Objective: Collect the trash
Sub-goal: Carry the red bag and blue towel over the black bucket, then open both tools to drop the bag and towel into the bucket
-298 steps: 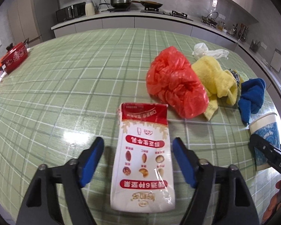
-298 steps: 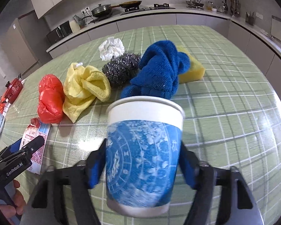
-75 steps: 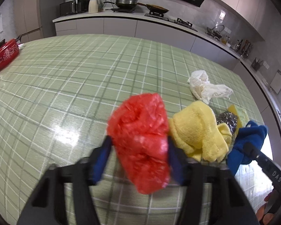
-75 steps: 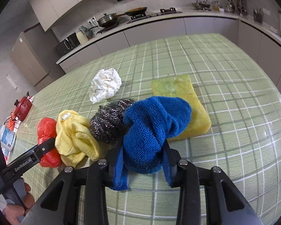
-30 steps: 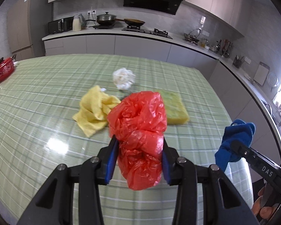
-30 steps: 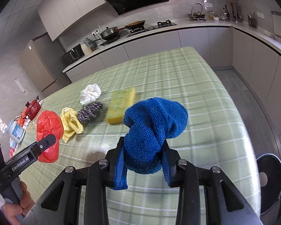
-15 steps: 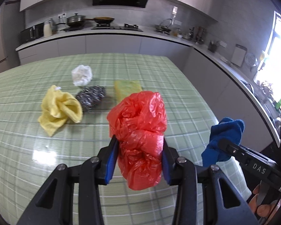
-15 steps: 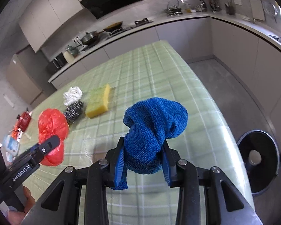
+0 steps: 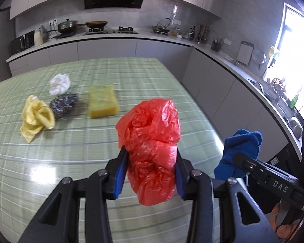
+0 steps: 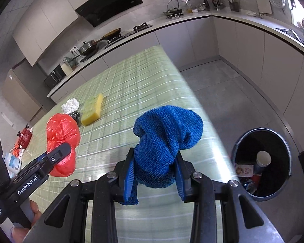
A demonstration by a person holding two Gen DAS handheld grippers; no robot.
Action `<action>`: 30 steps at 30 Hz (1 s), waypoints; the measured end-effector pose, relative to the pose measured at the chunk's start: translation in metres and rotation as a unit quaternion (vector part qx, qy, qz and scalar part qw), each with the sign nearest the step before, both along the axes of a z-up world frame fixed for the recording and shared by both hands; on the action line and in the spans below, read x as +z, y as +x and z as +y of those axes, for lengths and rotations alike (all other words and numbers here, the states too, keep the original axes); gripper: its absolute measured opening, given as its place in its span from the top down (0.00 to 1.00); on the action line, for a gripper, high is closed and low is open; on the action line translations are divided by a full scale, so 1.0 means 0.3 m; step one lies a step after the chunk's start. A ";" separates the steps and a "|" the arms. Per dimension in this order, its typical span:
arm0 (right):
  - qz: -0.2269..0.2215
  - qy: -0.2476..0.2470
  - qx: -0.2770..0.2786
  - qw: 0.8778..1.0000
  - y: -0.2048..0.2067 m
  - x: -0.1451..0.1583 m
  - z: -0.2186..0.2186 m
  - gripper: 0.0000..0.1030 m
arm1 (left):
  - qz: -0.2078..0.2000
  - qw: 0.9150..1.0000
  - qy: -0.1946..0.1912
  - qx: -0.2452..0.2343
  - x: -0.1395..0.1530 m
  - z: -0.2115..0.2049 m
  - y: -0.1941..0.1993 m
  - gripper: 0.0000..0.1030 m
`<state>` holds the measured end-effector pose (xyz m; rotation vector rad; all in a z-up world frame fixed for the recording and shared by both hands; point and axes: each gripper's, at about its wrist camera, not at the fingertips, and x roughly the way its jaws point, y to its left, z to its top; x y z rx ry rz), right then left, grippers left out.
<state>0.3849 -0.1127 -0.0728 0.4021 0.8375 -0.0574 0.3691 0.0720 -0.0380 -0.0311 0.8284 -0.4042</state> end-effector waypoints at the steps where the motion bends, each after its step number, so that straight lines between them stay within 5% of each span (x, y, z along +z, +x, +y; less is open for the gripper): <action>1: -0.003 0.000 -0.001 1.000 -0.016 0.003 -0.037 0.64 | -0.002 1.000 0.000 -0.001 0.003 -0.042 -0.015 0.59; 17: 0.021 -0.046 -0.042 0.998 -0.234 -0.055 -0.807 0.64 | 0.053 0.997 -0.010 -0.054 -0.092 -0.781 -0.152 0.59; 30: 0.105 -0.021 -0.002 0.994 -0.172 -0.330 -0.983 0.61 | 0.120 0.989 0.068 -0.053 -0.334 -1.044 -0.126 0.52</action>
